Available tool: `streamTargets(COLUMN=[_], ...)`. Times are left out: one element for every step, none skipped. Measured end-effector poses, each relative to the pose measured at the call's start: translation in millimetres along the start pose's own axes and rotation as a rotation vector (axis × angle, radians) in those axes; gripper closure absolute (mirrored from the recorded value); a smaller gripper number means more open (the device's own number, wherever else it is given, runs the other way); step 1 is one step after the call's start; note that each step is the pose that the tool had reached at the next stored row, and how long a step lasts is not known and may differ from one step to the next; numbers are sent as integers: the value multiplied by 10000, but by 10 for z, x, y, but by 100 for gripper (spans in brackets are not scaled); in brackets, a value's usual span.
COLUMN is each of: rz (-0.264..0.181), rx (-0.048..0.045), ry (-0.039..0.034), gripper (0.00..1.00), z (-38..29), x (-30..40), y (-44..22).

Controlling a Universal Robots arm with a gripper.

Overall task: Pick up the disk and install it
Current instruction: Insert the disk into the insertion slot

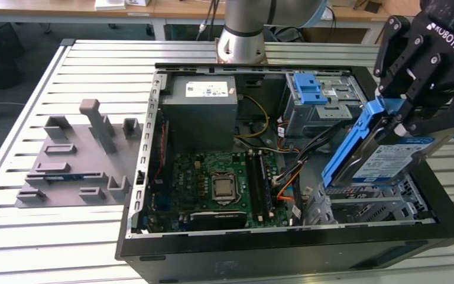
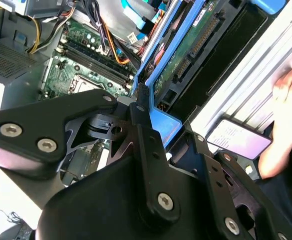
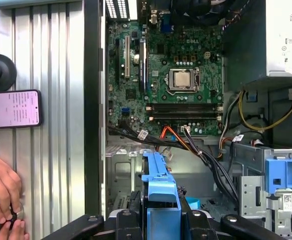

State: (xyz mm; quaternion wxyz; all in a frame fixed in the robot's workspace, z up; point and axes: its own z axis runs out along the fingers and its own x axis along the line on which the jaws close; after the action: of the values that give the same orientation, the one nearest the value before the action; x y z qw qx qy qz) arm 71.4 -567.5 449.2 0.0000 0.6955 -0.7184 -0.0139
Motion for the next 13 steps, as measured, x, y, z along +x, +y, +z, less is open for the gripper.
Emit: streamTargets(rz=[0,0,0,0,0,0,0,1,1,1,1,1,0], rx=[0,0,0,0,0,0,0,0,0,0,0,0,0], ry=[0,-1,-1,-1,0,0,-1,-1,0,0,-2,-2,0], gripper=[64,64,64,64,64,64,64,64,64,64,64,64,64], z=[3,7,10,14,17,20,23,26,28,31,35,38,40], x=[0,1,2,3,6,10,16,21,26,32,36,39,42], y=[-6,-12,-17,-22,-26,-29,-32,-33,-35,-36,-37,-38,-39])
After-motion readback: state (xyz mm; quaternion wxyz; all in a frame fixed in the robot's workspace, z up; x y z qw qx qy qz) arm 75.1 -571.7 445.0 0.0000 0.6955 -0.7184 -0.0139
